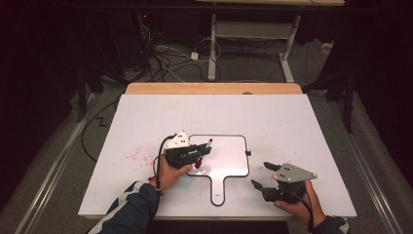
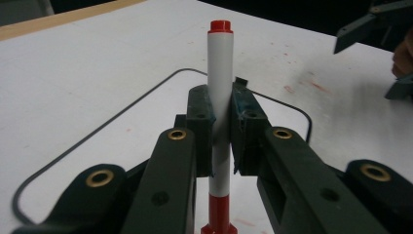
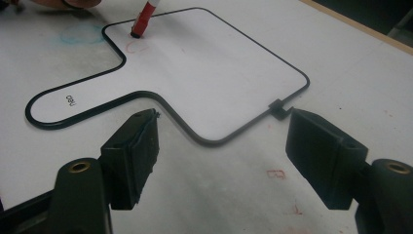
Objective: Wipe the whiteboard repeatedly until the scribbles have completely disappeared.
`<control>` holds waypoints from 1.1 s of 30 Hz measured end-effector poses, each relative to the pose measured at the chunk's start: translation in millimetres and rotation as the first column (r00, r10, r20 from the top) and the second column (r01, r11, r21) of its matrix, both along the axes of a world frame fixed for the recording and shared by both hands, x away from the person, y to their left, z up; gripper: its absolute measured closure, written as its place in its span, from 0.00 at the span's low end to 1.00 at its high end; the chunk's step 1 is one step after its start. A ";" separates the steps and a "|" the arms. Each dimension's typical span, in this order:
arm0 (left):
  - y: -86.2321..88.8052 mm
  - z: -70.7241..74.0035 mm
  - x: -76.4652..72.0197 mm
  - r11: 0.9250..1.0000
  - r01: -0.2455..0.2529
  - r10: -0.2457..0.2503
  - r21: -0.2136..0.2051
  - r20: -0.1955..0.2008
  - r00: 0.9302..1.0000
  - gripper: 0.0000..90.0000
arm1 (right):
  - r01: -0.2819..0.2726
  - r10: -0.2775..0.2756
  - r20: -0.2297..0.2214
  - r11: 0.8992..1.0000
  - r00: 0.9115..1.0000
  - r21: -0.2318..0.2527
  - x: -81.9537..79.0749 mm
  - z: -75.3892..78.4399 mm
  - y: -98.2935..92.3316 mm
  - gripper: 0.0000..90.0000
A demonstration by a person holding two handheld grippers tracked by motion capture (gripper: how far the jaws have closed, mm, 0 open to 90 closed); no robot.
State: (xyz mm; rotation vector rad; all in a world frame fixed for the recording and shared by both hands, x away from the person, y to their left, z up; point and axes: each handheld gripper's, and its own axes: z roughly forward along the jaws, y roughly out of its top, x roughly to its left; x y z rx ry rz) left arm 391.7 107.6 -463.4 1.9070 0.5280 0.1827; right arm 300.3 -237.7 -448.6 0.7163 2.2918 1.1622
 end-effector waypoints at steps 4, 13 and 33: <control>-3.4 0.5 -4.1 1.000 0.022 -0.022 0.001 0.004 1.000 0.88 | 0.002 -0.002 -0.001 1.000 1.000 0.000 0.1 -0.2 0.3 0.32; 12.9 -0.9 12.4 0.998 -0.061 0.061 0.017 0.025 0.998 0.88 | -0.003 0.003 -0.001 1.000 1.000 -0.004 -0.3 -0.8 1.8 0.32; -13.0 0.6 -2.7 0.999 0.033 -0.033 -0.006 0.001 0.999 0.87 | 0.002 -0.002 -0.046 1.000 0.999 -0.003 5.7 -4.6 15.7 0.41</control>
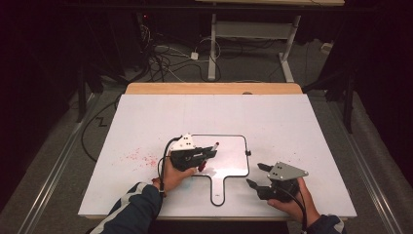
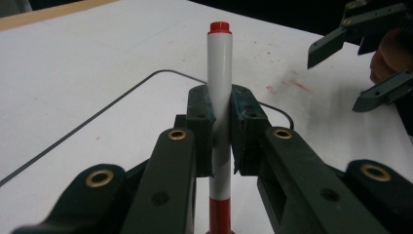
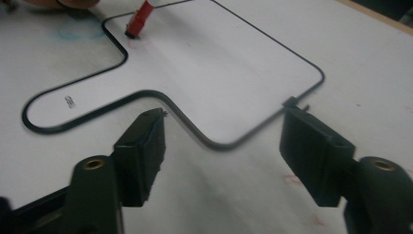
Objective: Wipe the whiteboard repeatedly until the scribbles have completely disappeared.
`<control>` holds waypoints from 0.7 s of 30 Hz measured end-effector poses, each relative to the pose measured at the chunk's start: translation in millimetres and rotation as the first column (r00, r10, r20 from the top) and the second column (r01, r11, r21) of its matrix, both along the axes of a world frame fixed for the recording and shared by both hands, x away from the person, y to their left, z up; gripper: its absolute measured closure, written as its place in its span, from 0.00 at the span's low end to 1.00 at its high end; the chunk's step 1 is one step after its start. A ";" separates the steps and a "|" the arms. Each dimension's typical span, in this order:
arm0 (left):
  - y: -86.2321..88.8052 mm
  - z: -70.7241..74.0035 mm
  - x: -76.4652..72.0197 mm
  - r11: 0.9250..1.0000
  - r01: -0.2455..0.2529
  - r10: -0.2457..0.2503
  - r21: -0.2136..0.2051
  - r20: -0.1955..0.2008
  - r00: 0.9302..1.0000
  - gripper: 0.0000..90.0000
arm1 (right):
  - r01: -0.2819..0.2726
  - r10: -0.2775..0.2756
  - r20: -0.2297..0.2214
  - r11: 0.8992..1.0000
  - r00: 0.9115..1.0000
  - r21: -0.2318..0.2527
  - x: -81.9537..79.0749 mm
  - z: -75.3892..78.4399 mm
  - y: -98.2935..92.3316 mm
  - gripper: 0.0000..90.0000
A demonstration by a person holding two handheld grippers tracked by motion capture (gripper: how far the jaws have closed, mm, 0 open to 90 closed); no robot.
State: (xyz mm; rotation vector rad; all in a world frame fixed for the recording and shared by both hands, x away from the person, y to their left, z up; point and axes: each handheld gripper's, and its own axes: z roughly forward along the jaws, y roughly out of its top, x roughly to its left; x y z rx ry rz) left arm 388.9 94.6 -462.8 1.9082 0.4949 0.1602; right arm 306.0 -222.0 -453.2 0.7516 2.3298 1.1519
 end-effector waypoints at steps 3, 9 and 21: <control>0.3 3.2 0.0 1.000 -0.010 0.010 -0.014 0.007 1.000 0.87 | -0.021 0.022 -0.033 1.000 0.999 0.024 7.2 -0.8 14.9 0.44; 5.3 9.9 -1.2 0.998 -0.024 0.025 -0.054 0.020 0.999 0.87 | -0.071 0.073 -0.075 0.997 0.994 0.022 19.5 -3.2 52.5 0.50; 7.1 18.3 -10.8 0.996 -0.036 0.040 -0.084 0.046 0.998 0.87 | -0.056 0.072 -0.088 0.984 0.994 0.169 48.0 2.0 97.8 0.52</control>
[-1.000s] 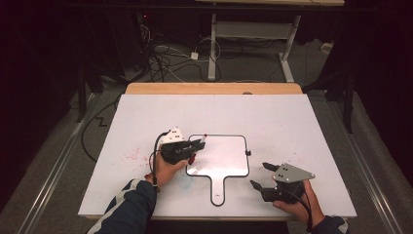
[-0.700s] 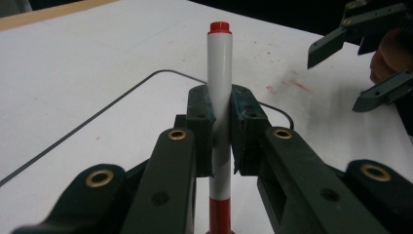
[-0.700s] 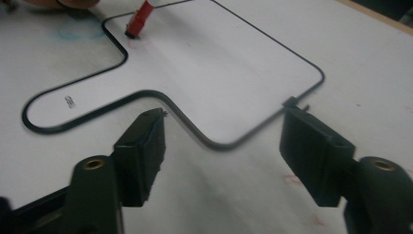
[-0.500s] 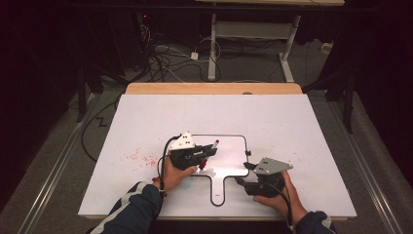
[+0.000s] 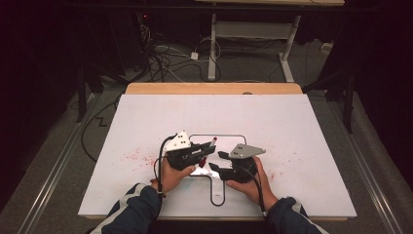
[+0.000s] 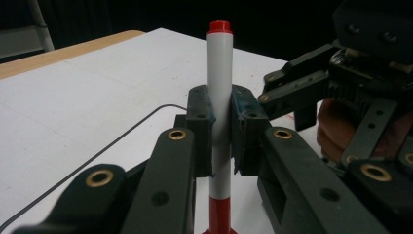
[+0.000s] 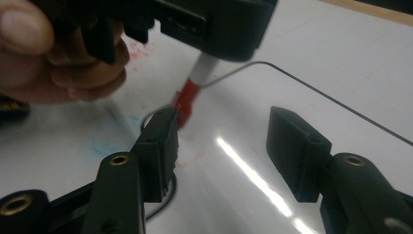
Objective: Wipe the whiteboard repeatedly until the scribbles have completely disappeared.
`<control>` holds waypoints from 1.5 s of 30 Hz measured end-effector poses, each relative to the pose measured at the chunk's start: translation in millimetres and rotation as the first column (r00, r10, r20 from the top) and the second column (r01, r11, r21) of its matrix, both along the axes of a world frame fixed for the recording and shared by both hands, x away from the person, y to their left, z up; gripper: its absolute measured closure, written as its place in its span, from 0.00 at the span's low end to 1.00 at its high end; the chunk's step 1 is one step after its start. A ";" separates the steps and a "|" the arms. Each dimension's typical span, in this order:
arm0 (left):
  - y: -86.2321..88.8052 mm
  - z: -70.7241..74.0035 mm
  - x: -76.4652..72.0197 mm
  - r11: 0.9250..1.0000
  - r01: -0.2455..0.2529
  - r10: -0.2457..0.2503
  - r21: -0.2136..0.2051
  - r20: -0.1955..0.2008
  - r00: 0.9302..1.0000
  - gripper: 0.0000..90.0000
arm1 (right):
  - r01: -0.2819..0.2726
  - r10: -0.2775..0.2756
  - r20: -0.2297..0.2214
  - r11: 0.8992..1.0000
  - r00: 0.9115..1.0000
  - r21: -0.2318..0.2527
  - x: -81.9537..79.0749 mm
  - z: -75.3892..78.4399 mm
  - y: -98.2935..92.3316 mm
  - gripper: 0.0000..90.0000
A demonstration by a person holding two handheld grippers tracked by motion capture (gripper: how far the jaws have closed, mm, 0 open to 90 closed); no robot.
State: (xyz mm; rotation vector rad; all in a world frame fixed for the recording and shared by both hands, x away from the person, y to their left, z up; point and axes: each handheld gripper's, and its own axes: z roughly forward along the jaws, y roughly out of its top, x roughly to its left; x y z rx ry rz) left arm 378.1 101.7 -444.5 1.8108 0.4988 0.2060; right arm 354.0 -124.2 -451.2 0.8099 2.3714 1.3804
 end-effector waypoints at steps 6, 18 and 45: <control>0.1 1.6 -4.2 1.000 -0.014 0.014 0.001 0.005 1.000 0.87 | 0.014 -0.015 0.023 1.000 1.000 0.020 6.1 0.3 21.5 0.59; 15.1 -3.5 -9.6 0.991 -0.082 0.082 0.109 0.004 0.997 0.87 | -0.049 0.048 -0.013 0.997 0.999 -0.062 22.7 -5.1 42.1 0.90; 103.3 -5.8 -58.0 0.886 -0.366 0.341 0.286 0.132 0.931 0.21 | -0.169 0.185 0.056 0.962 0.981 -0.212 3.7 -7.3 38.4 0.91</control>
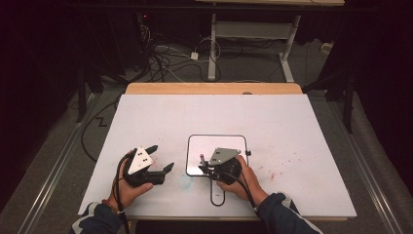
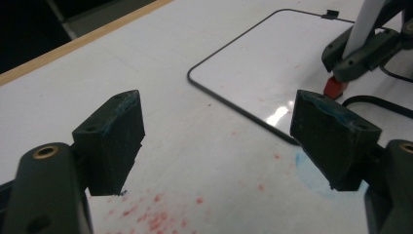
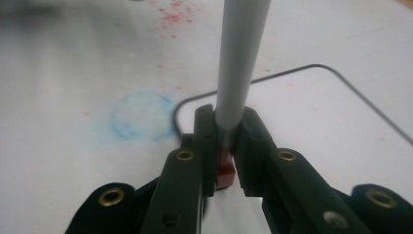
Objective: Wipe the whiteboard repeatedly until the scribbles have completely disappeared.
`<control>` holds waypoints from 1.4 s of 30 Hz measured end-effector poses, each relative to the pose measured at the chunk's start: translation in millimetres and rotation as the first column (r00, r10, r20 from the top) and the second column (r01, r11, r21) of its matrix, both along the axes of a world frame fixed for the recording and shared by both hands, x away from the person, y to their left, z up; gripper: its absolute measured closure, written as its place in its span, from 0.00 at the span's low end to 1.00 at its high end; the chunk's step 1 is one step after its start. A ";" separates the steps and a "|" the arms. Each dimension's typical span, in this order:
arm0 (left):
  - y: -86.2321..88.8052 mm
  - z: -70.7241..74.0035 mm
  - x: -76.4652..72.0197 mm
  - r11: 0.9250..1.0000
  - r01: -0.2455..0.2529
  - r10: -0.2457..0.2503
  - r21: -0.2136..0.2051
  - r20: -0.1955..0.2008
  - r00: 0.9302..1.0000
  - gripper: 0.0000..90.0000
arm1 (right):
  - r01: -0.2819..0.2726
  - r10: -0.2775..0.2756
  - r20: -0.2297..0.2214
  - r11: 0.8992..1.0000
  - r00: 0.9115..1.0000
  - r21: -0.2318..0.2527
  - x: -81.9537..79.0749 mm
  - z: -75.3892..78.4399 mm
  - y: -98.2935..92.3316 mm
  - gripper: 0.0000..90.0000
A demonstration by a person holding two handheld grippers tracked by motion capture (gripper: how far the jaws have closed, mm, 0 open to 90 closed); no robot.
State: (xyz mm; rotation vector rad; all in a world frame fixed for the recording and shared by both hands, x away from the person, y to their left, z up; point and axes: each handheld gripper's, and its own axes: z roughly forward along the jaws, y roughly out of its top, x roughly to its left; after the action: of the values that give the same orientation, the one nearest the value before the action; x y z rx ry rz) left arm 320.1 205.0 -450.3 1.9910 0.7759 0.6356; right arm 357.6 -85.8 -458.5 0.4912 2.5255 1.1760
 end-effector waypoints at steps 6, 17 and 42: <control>12.1 -3.7 -10.7 1.000 -0.021 0.021 0.020 0.000 1.000 0.21 | -0.018 0.019 -0.022 0.999 1.000 0.050 -2.5 -3.8 -0.9 0.91; 15.5 -11.7 -9.9 1.000 -0.020 0.021 0.016 -0.043 0.999 0.21 | 0.020 -0.019 -0.019 0.998 1.000 0.064 23.0 -5.7 21.6 0.91; 12.4 -13.8 -7.1 1.000 0.006 -0.005 0.023 -0.063 0.998 0.22 | -0.021 0.025 -0.051 0.997 0.998 0.078 19.1 -6.1 21.7 0.91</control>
State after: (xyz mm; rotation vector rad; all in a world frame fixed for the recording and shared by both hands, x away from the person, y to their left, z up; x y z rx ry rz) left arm 313.1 217.5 -464.1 2.0419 0.8038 0.5832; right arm 376.8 -64.1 -464.5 0.5198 2.5429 1.2901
